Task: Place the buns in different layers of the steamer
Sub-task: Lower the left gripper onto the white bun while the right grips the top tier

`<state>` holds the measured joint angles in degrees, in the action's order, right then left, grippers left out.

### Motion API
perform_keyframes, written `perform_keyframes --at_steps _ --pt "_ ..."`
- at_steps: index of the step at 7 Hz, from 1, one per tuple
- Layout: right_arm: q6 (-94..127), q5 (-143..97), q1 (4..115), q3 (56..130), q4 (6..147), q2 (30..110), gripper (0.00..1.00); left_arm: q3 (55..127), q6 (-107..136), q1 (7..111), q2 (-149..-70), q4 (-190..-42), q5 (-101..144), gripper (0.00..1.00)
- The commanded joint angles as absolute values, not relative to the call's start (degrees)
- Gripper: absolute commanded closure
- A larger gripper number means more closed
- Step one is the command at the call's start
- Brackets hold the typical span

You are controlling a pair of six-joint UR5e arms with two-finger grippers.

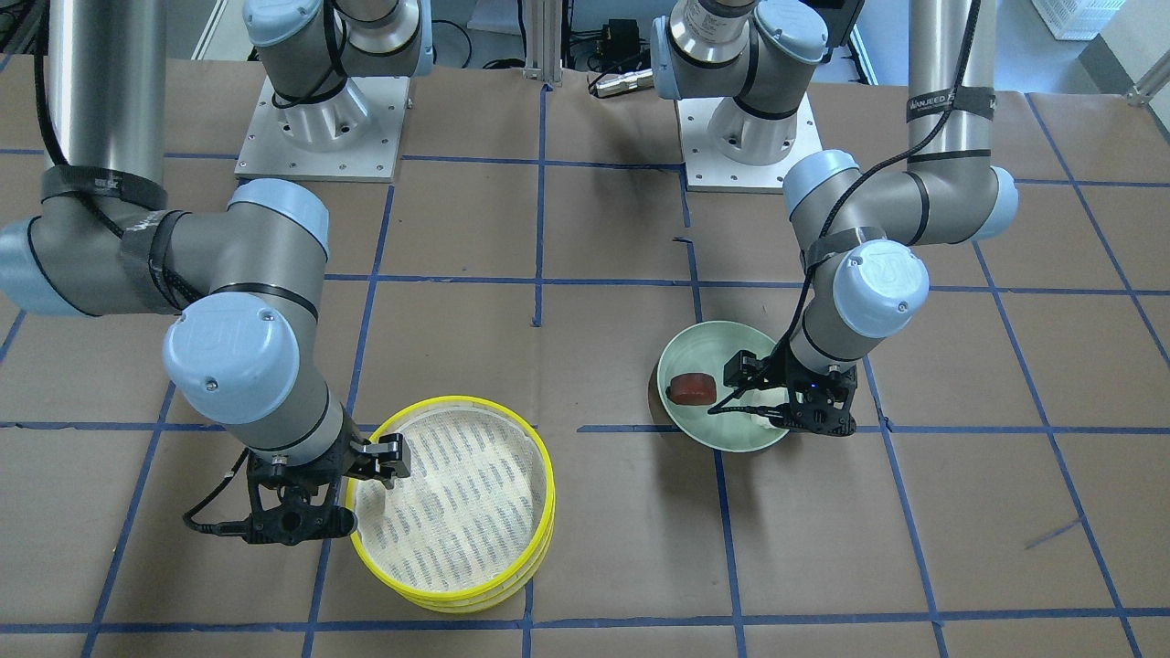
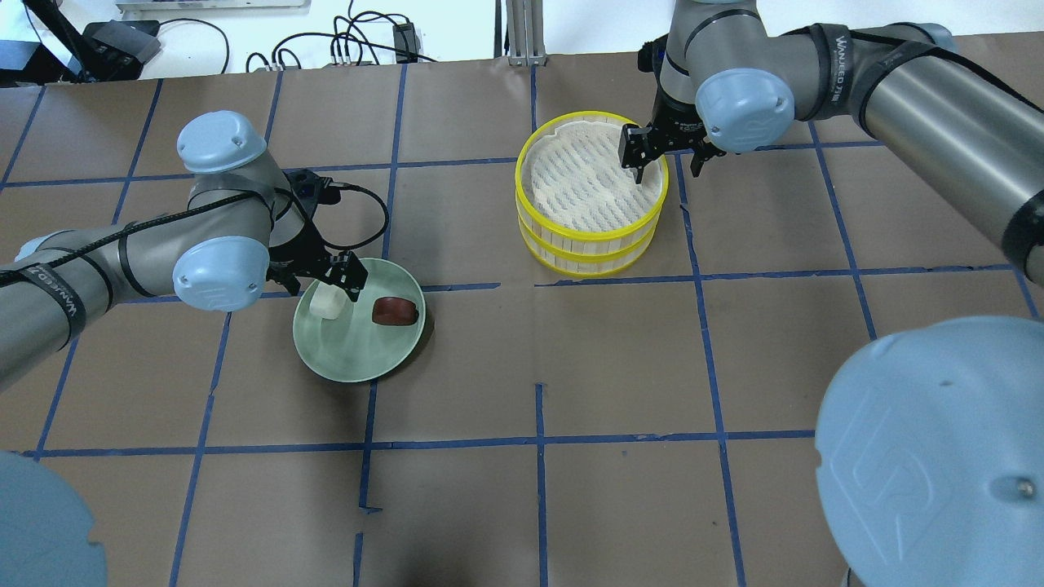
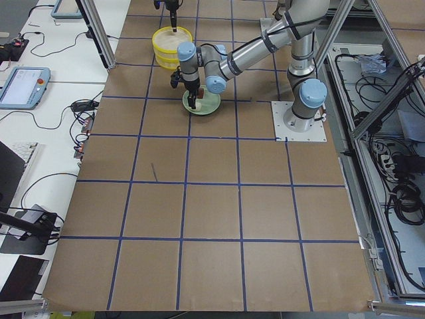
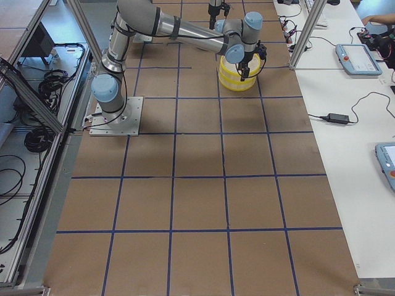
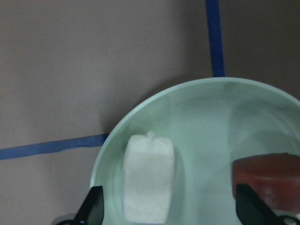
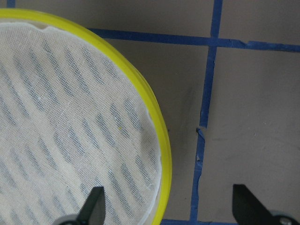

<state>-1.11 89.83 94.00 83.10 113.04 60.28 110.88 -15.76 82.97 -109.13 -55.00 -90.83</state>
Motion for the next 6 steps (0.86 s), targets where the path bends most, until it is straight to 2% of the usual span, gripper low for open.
perform_keyframes --at_steps 1,2,4,5,6 --pt "-1.49 90.26 93.96 84.90 115.57 60.12 0.79 110.92 -16.17 82.53 -110.13 -54.76 -90.36 0.02" --pt "-1.67 90.35 93.96 84.90 115.84 60.38 0.86 110.92 -15.65 82.53 -110.21 -54.58 -90.09 0.11" --pt "-2.02 90.44 93.96 85.17 115.75 61.08 0.90 110.92 -14.51 82.53 -110.13 -54.67 -90.52 0.95" --pt "-2.02 90.44 93.87 85.17 115.32 61.87 0.91 110.31 -13.89 82.53 -110.04 -53.88 -90.18 1.00" --pt "-3.07 90.44 93.69 84.56 114.79 63.27 0.91 110.04 -13.71 82.62 -109.43 -53.18 -90.35 1.00"
